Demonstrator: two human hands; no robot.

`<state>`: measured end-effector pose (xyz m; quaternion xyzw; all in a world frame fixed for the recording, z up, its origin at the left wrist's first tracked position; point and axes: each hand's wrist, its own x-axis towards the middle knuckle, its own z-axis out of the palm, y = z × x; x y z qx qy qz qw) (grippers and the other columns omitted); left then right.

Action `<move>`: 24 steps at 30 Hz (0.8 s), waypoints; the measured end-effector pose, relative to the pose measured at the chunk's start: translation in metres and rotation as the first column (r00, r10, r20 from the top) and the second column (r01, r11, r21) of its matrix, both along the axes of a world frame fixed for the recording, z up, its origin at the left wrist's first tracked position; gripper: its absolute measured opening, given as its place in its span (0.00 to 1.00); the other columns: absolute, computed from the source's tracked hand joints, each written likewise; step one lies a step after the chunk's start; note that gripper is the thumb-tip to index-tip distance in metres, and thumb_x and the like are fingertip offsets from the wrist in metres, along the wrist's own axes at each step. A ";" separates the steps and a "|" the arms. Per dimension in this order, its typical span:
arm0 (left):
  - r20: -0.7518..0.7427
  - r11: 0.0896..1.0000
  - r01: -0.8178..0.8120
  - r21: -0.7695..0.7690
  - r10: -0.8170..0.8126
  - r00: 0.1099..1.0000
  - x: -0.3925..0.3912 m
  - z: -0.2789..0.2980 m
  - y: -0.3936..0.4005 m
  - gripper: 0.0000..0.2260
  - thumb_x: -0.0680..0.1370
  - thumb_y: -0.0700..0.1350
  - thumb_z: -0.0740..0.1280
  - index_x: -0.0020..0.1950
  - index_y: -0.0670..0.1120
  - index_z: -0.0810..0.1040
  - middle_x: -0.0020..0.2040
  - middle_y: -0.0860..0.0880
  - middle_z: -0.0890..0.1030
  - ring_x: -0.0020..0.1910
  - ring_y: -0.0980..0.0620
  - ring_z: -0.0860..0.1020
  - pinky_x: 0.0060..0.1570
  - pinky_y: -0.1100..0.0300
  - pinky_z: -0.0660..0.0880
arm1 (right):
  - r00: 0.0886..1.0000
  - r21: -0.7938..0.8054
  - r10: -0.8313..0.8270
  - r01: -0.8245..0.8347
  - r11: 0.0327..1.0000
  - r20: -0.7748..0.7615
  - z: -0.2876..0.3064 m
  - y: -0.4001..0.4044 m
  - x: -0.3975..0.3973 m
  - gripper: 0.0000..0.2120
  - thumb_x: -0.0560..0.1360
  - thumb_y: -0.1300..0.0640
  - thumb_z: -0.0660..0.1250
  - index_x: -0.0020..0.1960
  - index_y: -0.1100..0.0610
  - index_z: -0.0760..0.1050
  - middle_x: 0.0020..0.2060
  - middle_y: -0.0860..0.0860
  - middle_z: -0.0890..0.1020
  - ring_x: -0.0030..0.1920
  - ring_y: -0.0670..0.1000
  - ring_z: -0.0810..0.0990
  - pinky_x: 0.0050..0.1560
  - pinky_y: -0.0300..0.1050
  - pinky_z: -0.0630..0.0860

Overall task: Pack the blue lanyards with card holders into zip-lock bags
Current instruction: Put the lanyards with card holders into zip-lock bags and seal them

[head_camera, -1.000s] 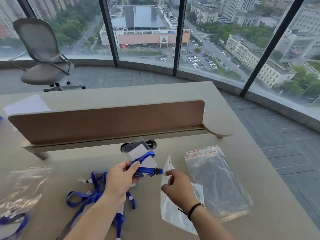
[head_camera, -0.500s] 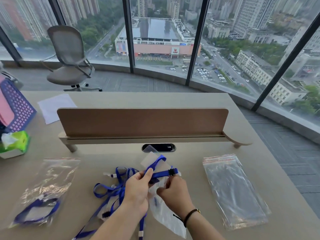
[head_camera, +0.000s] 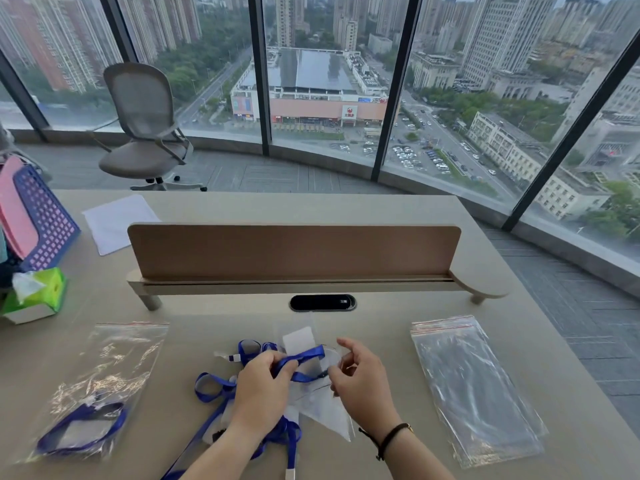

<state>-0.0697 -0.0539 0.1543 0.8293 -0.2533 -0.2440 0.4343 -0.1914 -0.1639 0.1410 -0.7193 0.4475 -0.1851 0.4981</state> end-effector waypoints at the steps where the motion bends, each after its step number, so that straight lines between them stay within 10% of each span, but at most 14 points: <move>1: 0.048 0.999 0.039 0.012 -0.040 0.998 0.001 0.000 0.000 0.05 0.80 0.45 0.69 0.43 0.50 0.79 0.37 0.52 0.81 0.38 0.55 0.79 0.35 0.68 0.72 | 1.000 -0.001 0.001 -0.001 1.000 0.005 0.001 0.001 0.001 0.23 0.73 0.64 0.67 0.65 0.49 0.73 0.34 0.50 0.78 0.37 0.53 0.82 0.43 0.51 0.83; 12: 0.216 0.831 0.425 0.359 -0.517 0.828 0.016 0.007 0.000 0.04 0.81 0.49 0.65 0.47 0.53 0.78 0.44 0.58 0.79 0.44 0.57 0.78 0.47 0.58 0.78 | 0.992 0.010 -0.115 0.115 0.993 0.044 0.002 0.000 -0.001 0.22 0.73 0.65 0.66 0.65 0.52 0.74 0.32 0.49 0.76 0.38 0.57 0.82 0.45 0.52 0.82; 19: 0.264 0.529 0.364 0.767 -0.777 0.571 0.023 0.017 -0.017 0.09 0.81 0.49 0.60 0.52 0.49 0.79 0.51 0.50 0.82 0.51 0.47 0.79 0.58 0.54 0.69 | 0.995 0.010 -0.080 0.080 0.997 0.053 0.005 0.008 0.001 0.21 0.72 0.65 0.66 0.63 0.52 0.74 0.32 0.48 0.75 0.39 0.56 0.81 0.45 0.48 0.81; 24: 0.336 0.573 0.290 0.767 -0.742 0.580 0.023 0.015 -0.024 0.20 0.78 0.66 0.58 0.51 0.53 0.81 0.49 0.53 0.83 0.54 0.50 0.77 0.69 0.47 0.58 | 0.993 0.038 -0.070 0.067 0.997 0.089 0.011 0.008 -0.001 0.19 0.73 0.68 0.65 0.61 0.54 0.76 0.32 0.50 0.75 0.34 0.56 0.83 0.38 0.46 0.82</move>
